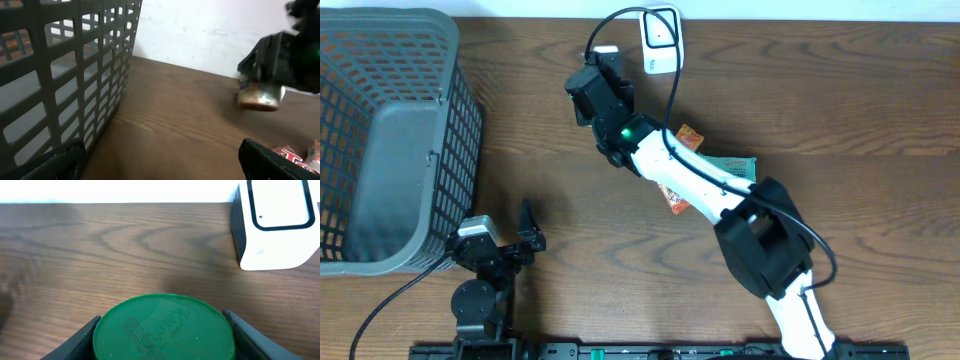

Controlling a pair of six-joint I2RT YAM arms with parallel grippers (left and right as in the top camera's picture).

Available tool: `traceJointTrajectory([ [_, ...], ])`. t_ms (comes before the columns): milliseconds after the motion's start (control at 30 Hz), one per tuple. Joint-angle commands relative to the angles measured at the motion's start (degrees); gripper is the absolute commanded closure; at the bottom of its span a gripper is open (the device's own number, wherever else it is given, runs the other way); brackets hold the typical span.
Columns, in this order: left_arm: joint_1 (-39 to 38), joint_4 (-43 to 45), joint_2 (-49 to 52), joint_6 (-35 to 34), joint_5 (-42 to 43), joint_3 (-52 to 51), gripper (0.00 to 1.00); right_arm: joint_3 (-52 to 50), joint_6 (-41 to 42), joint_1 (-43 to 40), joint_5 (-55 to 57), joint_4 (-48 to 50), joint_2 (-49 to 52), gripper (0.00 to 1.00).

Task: Scan the item barcode
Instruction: 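Hold the can's green lid in front of the white scanner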

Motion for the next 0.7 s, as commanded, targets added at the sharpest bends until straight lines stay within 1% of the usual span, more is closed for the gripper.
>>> traceJointTrajectory([
  [0,-0.1,-0.9,-0.4,0.7,-0.3,-1.9,0.02,0.6,-1.2,0.7,3.5,2.1,3.6,0.49],
  [233,-0.1,-0.9,-0.4,0.7,-0.3,-1.9,0.02,0.6,-1.2,2.7,15.3,6.0,6.3,0.48],
  [333,-0.1,-0.9,-0.4,0.7,-0.3,-1.9,0.02,0.6,-1.2,4.1,16.4,5.7,6.3,0.45],
  [367,-0.1,-0.9,-0.4,0.7,-0.3,-1.9,0.02,0.6,-1.2,4.6,16.5,5.5,6.3,0.43],
  [433,-0.1,-0.9,-0.4,0.7,-0.3,-1.9,0.02,0.6,-1.2,5.7,17.0,4.7,6.3,0.32],
  [467,-0.1,-0.9,-0.4,0.7,-0.3,-1.9,0.02,0.6,-1.2,6.3,17.9,4.3,6.3,0.27],
  [500,-0.1,-0.9,-0.4,0.7,-0.3,-1.9,0.02,0.6,-1.2,6.8,18.5,4.1,6.3,0.17],
  [667,-0.1,-0.9,-0.4,0.7,-0.3,-1.9,0.02,0.6,-1.2,9.0,22.4,3.5,6.3,0.15],
])
